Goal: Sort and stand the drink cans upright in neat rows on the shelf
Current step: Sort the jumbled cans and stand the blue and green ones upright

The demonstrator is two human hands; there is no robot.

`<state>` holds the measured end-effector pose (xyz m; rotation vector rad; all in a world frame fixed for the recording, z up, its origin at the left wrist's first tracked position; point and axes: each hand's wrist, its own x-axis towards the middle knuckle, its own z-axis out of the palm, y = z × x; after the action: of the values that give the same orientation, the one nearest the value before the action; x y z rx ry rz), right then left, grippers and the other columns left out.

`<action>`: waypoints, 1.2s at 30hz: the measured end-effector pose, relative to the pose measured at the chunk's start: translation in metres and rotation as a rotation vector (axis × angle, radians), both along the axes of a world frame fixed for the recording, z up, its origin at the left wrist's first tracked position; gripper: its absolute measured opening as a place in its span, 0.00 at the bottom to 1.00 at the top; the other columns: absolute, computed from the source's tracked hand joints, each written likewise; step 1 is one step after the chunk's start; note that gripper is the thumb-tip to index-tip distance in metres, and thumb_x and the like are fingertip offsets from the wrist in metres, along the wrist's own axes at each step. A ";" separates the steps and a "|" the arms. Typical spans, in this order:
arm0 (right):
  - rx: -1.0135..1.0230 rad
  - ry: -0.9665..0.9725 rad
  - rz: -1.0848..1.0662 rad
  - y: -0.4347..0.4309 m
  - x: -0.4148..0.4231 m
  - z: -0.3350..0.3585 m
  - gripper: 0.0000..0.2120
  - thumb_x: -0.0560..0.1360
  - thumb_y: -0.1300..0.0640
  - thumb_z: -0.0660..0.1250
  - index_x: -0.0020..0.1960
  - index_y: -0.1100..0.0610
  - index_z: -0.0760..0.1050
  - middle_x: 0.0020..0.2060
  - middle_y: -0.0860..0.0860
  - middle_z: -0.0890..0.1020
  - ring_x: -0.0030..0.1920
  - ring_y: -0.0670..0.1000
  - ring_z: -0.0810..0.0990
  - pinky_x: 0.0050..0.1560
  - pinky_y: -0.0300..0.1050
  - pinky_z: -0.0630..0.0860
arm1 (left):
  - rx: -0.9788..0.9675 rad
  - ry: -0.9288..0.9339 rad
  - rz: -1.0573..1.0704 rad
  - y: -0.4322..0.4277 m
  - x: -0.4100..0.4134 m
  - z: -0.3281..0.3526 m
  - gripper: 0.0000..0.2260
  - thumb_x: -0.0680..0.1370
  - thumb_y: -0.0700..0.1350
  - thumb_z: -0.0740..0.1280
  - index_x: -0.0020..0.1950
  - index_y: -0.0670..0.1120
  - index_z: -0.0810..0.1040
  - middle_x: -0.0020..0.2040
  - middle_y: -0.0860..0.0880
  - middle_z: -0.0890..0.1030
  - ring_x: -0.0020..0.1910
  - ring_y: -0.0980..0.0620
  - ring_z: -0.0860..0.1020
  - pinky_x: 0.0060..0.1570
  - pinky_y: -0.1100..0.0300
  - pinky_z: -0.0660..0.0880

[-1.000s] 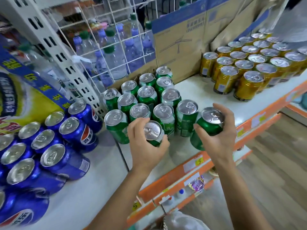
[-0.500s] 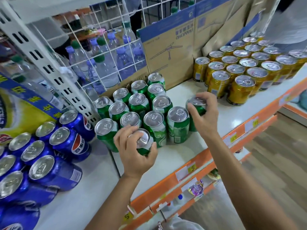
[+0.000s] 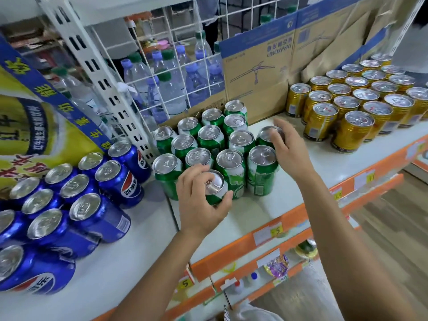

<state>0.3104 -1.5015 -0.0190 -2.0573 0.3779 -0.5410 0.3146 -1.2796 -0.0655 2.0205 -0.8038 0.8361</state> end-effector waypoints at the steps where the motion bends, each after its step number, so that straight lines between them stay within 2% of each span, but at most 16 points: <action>1: -0.088 -0.008 -0.005 0.004 -0.003 0.007 0.21 0.80 0.54 0.58 0.71 0.59 0.65 0.65 0.54 0.73 0.65 0.53 0.71 0.62 0.42 0.65 | 0.025 0.031 -0.006 0.003 -0.003 0.003 0.16 0.71 0.53 0.68 0.51 0.41 0.75 0.57 0.47 0.75 0.59 0.46 0.72 0.61 0.52 0.69; 4: -0.369 -0.058 0.057 0.024 -0.010 0.023 0.18 0.80 0.57 0.60 0.68 0.62 0.69 0.64 0.58 0.75 0.63 0.58 0.71 0.62 0.46 0.65 | 0.038 0.129 -0.010 0.013 -0.013 0.016 0.18 0.76 0.54 0.62 0.54 0.40 0.78 0.58 0.44 0.76 0.61 0.48 0.72 0.64 0.56 0.65; 8: -0.552 -0.113 0.236 0.081 -0.014 0.033 0.17 0.78 0.56 0.59 0.63 0.62 0.74 0.60 0.56 0.77 0.62 0.58 0.73 0.61 0.49 0.67 | 0.040 0.159 0.090 0.034 -0.017 0.042 0.12 0.77 0.46 0.61 0.53 0.40 0.78 0.55 0.45 0.77 0.57 0.50 0.72 0.62 0.66 0.63; 11: -0.631 -0.132 0.399 0.134 -0.010 0.034 0.19 0.77 0.53 0.55 0.61 0.61 0.75 0.59 0.56 0.79 0.61 0.57 0.73 0.63 0.47 0.67 | 0.113 0.153 0.206 0.068 -0.014 0.060 0.10 0.76 0.43 0.63 0.53 0.41 0.79 0.54 0.45 0.78 0.56 0.47 0.74 0.60 0.63 0.65; 17: -0.643 -0.214 0.677 0.248 -0.001 0.041 0.20 0.74 0.54 0.56 0.60 0.62 0.76 0.56 0.58 0.79 0.58 0.60 0.76 0.61 0.43 0.63 | 0.148 0.138 0.461 0.175 -0.029 0.081 0.10 0.75 0.44 0.64 0.51 0.42 0.80 0.52 0.45 0.79 0.54 0.45 0.75 0.57 0.62 0.67; 20: -0.600 -0.223 0.786 0.311 -0.004 0.040 0.19 0.74 0.54 0.57 0.60 0.61 0.75 0.58 0.57 0.78 0.59 0.60 0.75 0.61 0.48 0.67 | 0.146 0.105 0.548 0.233 -0.038 0.081 0.08 0.74 0.42 0.65 0.49 0.41 0.81 0.51 0.45 0.80 0.53 0.46 0.76 0.56 0.57 0.69; 25: -0.565 -0.263 0.916 0.435 -0.018 0.040 0.19 0.73 0.53 0.55 0.58 0.61 0.75 0.55 0.56 0.78 0.55 0.59 0.74 0.55 0.51 0.72 | 0.155 0.062 0.664 0.353 -0.053 0.077 0.09 0.72 0.42 0.63 0.47 0.40 0.80 0.49 0.44 0.81 0.52 0.48 0.75 0.53 0.54 0.72; 30: -0.549 -0.164 0.997 0.555 -0.023 0.025 0.20 0.73 0.54 0.60 0.63 0.59 0.72 0.61 0.54 0.75 0.62 0.58 0.71 0.62 0.49 0.68 | 0.214 0.106 0.773 0.471 -0.069 0.064 0.11 0.73 0.45 0.62 0.48 0.40 0.80 0.47 0.44 0.80 0.51 0.47 0.74 0.52 0.54 0.71; 33: -0.514 -0.052 1.012 0.614 -0.021 0.013 0.22 0.77 0.56 0.63 0.70 0.57 0.65 0.68 0.53 0.68 0.69 0.55 0.64 0.65 0.49 0.64 | 0.245 0.243 0.830 0.533 -0.073 0.050 0.15 0.72 0.47 0.63 0.53 0.41 0.78 0.52 0.42 0.78 0.53 0.41 0.75 0.56 0.50 0.70; 36: -0.537 0.046 0.971 0.654 -0.011 0.004 0.30 0.76 0.54 0.64 0.74 0.55 0.56 0.73 0.53 0.58 0.73 0.55 0.57 0.67 0.49 0.62 | 0.272 0.314 0.957 0.586 -0.074 0.046 0.18 0.70 0.44 0.69 0.59 0.41 0.76 0.59 0.37 0.74 0.60 0.36 0.72 0.59 0.42 0.71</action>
<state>0.2992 -0.8475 -0.0152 -2.4332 -0.8079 0.0226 0.2405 -0.6933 -0.0199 2.7117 0.3063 0.8852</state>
